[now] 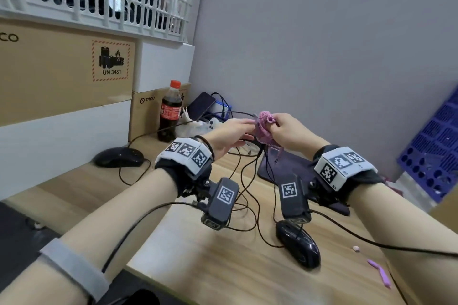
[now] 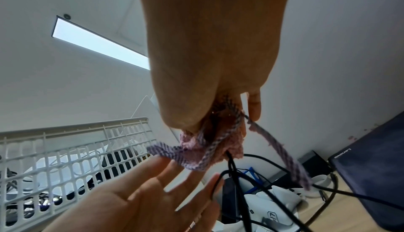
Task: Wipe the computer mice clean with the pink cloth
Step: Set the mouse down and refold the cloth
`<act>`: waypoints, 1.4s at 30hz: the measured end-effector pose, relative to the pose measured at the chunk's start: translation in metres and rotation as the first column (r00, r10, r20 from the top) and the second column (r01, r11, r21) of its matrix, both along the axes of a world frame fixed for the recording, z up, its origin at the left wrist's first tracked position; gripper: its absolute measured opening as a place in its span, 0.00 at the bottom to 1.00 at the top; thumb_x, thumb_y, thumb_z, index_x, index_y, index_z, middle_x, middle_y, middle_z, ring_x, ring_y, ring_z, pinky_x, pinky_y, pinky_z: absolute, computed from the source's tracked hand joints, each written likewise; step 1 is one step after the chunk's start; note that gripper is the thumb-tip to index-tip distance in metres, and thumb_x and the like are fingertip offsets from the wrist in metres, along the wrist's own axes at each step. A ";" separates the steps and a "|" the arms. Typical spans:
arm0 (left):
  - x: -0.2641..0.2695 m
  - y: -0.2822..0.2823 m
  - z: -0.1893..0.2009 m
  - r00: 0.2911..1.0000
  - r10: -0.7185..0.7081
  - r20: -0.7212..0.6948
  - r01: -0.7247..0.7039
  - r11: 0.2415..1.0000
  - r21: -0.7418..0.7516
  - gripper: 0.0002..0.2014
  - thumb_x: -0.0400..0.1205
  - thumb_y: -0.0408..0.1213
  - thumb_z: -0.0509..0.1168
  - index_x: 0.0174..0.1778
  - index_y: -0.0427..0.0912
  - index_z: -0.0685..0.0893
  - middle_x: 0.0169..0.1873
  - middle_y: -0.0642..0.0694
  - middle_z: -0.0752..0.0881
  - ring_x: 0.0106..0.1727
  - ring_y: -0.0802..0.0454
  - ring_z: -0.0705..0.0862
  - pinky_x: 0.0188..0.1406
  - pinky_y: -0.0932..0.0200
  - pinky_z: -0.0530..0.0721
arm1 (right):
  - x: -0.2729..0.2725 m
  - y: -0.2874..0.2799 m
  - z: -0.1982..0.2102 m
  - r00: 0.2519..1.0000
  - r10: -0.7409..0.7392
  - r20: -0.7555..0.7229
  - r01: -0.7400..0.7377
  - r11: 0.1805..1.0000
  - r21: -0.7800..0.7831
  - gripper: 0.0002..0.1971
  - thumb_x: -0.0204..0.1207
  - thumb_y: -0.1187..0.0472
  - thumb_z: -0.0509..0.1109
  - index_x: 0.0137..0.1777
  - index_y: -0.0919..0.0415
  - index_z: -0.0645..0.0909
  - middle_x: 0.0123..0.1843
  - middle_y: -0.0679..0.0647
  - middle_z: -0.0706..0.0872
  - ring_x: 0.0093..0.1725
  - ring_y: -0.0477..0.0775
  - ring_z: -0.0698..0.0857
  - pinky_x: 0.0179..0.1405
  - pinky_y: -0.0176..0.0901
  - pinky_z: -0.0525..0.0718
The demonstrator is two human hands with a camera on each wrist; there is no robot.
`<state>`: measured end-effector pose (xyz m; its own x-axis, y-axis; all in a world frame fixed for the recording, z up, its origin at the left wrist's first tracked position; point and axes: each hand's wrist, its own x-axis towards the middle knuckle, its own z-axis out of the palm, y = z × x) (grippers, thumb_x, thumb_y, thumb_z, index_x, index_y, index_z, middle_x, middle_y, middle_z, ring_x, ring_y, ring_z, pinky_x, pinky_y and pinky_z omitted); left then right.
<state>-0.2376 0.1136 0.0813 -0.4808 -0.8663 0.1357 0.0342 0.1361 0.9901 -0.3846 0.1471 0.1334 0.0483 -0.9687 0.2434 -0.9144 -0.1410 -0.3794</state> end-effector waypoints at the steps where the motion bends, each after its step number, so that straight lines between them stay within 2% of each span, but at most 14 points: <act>1: -0.002 0.001 -0.002 1.000 -0.010 -0.014 0.010 1.000 0.004 0.12 0.86 0.35 0.63 0.64 0.39 0.84 0.59 0.39 0.88 0.58 0.48 0.84 0.69 0.49 0.77 | -0.001 0.001 0.001 1.000 -0.014 0.009 0.014 1.000 -0.006 0.14 0.85 0.63 0.55 0.45 0.66 0.81 0.46 0.62 0.86 0.46 0.62 0.83 0.45 0.47 0.77; 7: -0.019 0.007 -0.014 0.999 0.037 0.025 -0.036 0.998 -0.046 0.13 0.80 0.34 0.73 0.58 0.38 0.82 0.44 0.47 0.86 0.35 0.64 0.81 0.28 0.74 0.78 | -0.018 -0.006 -0.001 0.990 -0.081 0.116 0.084 0.996 -0.027 0.14 0.81 0.62 0.54 0.44 0.64 0.80 0.47 0.60 0.89 0.48 0.61 0.85 0.53 0.49 0.83; 11: -0.032 0.009 -0.018 0.996 0.068 0.055 -0.063 0.994 -0.087 0.14 0.79 0.37 0.74 0.58 0.36 0.86 0.44 0.48 0.87 0.27 0.72 0.80 0.25 0.76 0.75 | -0.021 -0.001 -0.001 0.989 -0.106 0.104 0.110 0.993 -0.039 0.13 0.82 0.65 0.53 0.42 0.64 0.78 0.42 0.58 0.86 0.44 0.60 0.82 0.40 0.45 0.78; 15: -0.032 0.010 -0.020 0.986 0.073 0.149 -0.060 0.994 -0.094 0.13 0.80 0.35 0.72 0.59 0.35 0.86 0.48 0.45 0.87 0.39 0.62 0.83 0.25 0.75 0.77 | -0.029 0.001 0.002 0.968 -0.154 0.197 0.177 0.979 -0.104 0.14 0.79 0.64 0.53 0.45 0.65 0.81 0.48 0.64 0.89 0.49 0.67 0.86 0.54 0.57 0.85; 21: -0.018 0.008 -0.039 0.911 0.084 0.403 -0.083 0.996 -0.021 0.07 0.81 0.31 0.69 0.55 0.41 0.83 0.40 0.49 0.82 0.31 0.60 0.78 0.13 0.75 0.70 | -0.060 -0.017 0.019 0.914 -0.191 0.357 0.275 0.940 -0.203 0.20 0.70 0.49 0.49 0.44 0.59 0.79 0.49 0.62 0.88 0.51 0.65 0.88 0.56 0.67 0.85; 23: -0.014 0.009 -0.041 0.876 0.054 0.479 -0.055 0.998 -0.013 0.10 0.81 0.30 0.69 0.57 0.40 0.82 0.45 0.45 0.83 0.34 0.58 0.80 0.19 0.74 0.76 | -0.060 -0.018 0.026 0.908 -0.174 0.381 0.276 0.933 -0.231 0.20 0.70 0.50 0.49 0.44 0.61 0.78 0.47 0.62 0.88 0.51 0.65 0.88 0.54 0.68 0.85; 25: -0.012 0.010 -0.039 0.815 0.025 0.580 0.003 0.999 -0.048 0.14 0.81 0.32 0.70 0.62 0.41 0.81 0.58 0.41 0.83 0.51 0.52 0.84 0.51 0.62 0.87 | -0.050 -0.012 0.036 0.903 -0.154 0.402 0.272 0.927 -0.258 0.19 0.71 0.51 0.50 0.44 0.62 0.78 0.46 0.62 0.88 0.50 0.65 0.87 0.53 0.69 0.85; 26: -0.011 0.009 -0.036 0.756 0.035 0.653 0.036 0.995 -0.095 0.16 0.81 0.37 0.70 0.65 0.44 0.81 0.65 0.40 0.81 0.62 0.47 0.82 0.65 0.52 0.81 | -0.044 -0.009 0.041 0.903 -0.140 0.405 0.268 0.923 -0.277 0.18 0.72 0.51 0.50 0.44 0.61 0.78 0.46 0.62 0.88 0.50 0.65 0.87 0.54 0.69 0.85; 28: -0.010 0.008 -0.024 0.619 0.194 0.761 0.071 0.951 -0.300 0.19 0.82 0.46 0.68 0.69 0.52 0.80 0.70 0.43 0.78 0.73 0.44 0.73 0.73 0.49 0.69 | -0.035 -0.006 0.049 0.908 -0.117 0.402 0.251 0.920 -0.300 0.17 0.72 0.52 0.50 0.43 0.59 0.78 0.47 0.61 0.88 0.50 0.64 0.88 0.54 0.68 0.85; 29: -0.010 0.008 -0.015 0.610 0.284 0.740 0.069 0.911 -0.406 0.20 0.82 0.48 0.67 0.71 0.54 0.79 0.70 0.44 0.77 0.74 0.43 0.70 0.72 0.52 0.66 | -0.028 -0.002 0.053 0.912 -0.108 0.395 0.243 0.919 -0.311 0.16 0.73 0.52 0.50 0.43 0.58 0.77 0.47 0.61 0.88 0.51 0.64 0.87 0.55 0.68 0.85; 31: -0.011 0.007 0.005 0.749 0.279 0.601 0.070 0.868 -0.491 0.21 0.84 0.48 0.64 0.73 0.53 0.79 0.66 0.44 0.82 0.68 0.48 0.77 0.64 0.57 0.72 | -0.017 0.001 0.059 0.919 -0.083 0.385 0.222 0.917 -0.332 0.13 0.75 0.54 0.51 0.43 0.57 0.76 0.48 0.61 0.87 0.51 0.64 0.87 0.56 0.65 0.84; 34: -0.016 0.014 0.034 0.929 0.069 0.362 0.092 0.909 -0.407 0.20 0.87 0.47 0.61 0.73 0.44 0.79 0.44 0.50 0.88 0.34 0.67 0.83 0.35 0.67 0.81 | -0.004 0.003 0.066 0.927 -0.037 0.373 0.178 0.919 -0.351 0.12 0.77 0.54 0.51 0.43 0.56 0.76 0.49 0.60 0.87 0.52 0.63 0.87 0.56 0.64 0.84; 38: -0.015 0.014 0.057 0.987 -0.024 0.159 0.075 0.944 -0.321 0.17 0.88 0.42 0.59 0.71 0.41 0.79 0.35 0.50 0.79 0.29 0.57 0.75 0.30 0.65 0.74 | 0.003 0.005 0.073 0.945 0.012 0.327 0.113 0.926 -0.360 0.14 0.78 0.54 0.51 0.43 0.58 0.76 0.48 0.60 0.88 0.51 0.63 0.87 0.56 0.65 0.84; 42: 0.000 0.009 0.079 0.971 0.019 -0.238 -0.043 0.994 -0.096 0.13 0.88 0.45 0.57 0.67 0.46 0.74 0.32 0.51 0.74 0.27 0.56 0.72 0.29 0.62 0.75 | 0.000 0.007 0.073 0.965 0.013 0.263 0.067 0.953 -0.295 0.17 0.76 0.52 0.51 0.44 0.60 0.78 0.48 0.60 0.89 0.51 0.62 0.88 0.55 0.63 0.85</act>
